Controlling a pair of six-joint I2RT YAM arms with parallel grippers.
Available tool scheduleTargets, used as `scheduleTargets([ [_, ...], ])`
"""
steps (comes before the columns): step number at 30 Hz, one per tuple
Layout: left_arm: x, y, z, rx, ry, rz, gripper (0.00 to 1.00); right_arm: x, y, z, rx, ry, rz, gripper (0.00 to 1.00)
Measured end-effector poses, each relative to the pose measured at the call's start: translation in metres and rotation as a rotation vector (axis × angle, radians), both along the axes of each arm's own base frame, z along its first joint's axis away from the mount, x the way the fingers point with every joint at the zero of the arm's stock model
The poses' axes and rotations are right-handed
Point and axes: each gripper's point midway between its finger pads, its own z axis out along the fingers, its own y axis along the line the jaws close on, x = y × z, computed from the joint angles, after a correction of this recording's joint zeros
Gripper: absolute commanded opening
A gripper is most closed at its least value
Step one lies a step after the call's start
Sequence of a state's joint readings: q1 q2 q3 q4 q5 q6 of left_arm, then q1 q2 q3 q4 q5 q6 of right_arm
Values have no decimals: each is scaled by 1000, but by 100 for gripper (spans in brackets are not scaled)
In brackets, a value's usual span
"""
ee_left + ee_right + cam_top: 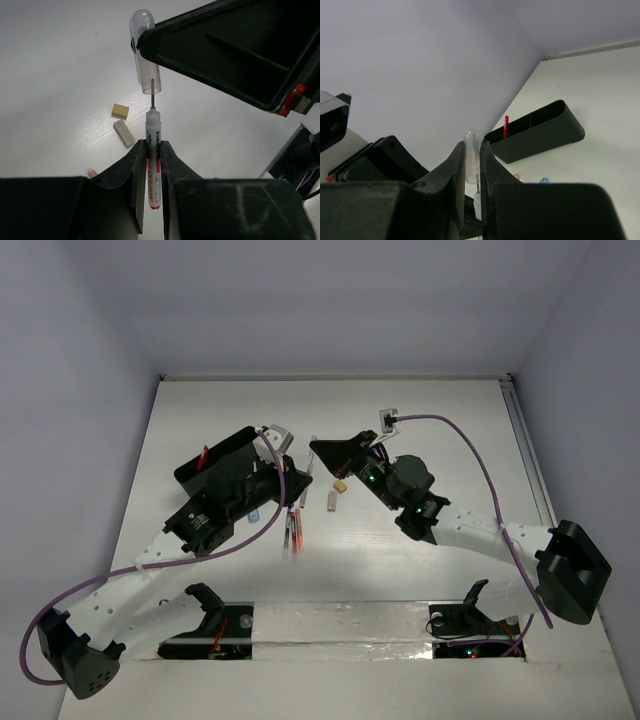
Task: Sort the stationery into containers
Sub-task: Close the pen cap on the pen.
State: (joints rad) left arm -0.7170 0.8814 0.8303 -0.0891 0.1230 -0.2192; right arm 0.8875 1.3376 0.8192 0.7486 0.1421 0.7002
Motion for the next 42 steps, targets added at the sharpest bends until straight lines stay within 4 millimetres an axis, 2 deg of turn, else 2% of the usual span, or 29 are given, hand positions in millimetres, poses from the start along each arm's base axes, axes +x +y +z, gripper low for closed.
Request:
scheduleTargets([
  [9,3,4,4,-8,-11,19,0,-5,10,-8,-16,8,19,0],
  [29,5,9,8,-12,-24,41,0,-3,9,-7,-19,1,5,0],
  [42,5,9,7,-14,-21,45,0,-9,16,-10,-20,1,24,0],
])
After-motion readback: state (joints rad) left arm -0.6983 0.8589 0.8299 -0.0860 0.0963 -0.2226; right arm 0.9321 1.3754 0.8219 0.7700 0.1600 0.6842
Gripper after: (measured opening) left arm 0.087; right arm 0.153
